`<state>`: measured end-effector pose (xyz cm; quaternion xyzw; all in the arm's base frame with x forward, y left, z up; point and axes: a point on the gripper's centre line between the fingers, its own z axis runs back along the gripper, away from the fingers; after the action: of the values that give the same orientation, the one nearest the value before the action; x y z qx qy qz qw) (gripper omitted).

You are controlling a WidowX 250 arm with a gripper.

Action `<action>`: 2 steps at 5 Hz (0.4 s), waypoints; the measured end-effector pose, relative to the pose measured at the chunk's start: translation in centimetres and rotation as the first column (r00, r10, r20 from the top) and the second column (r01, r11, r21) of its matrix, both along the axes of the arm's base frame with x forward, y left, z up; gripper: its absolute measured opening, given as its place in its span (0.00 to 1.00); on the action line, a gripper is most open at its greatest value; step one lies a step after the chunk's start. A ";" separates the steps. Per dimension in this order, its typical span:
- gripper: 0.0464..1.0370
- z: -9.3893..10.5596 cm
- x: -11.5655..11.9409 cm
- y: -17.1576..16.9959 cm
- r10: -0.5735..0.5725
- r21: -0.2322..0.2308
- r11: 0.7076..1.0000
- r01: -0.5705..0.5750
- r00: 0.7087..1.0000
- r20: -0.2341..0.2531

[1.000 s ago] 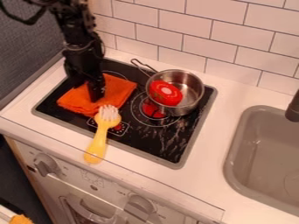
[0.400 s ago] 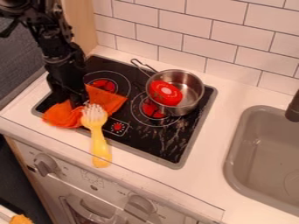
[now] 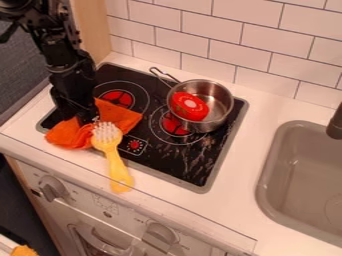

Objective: Move the orange towel on the lower part of stove

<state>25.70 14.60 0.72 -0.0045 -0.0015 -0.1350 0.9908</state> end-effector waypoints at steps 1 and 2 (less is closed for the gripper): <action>0.96 0.5 -0.5 0.3 0.027 -0.001 1.000 -0.027 1.000 0.004; 0.96 2.8 -0.7 1.3 0.055 0.047 0.997 -0.057 0.998 0.040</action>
<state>24.95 15.93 3.50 0.0221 -0.0178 -0.1072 0.9938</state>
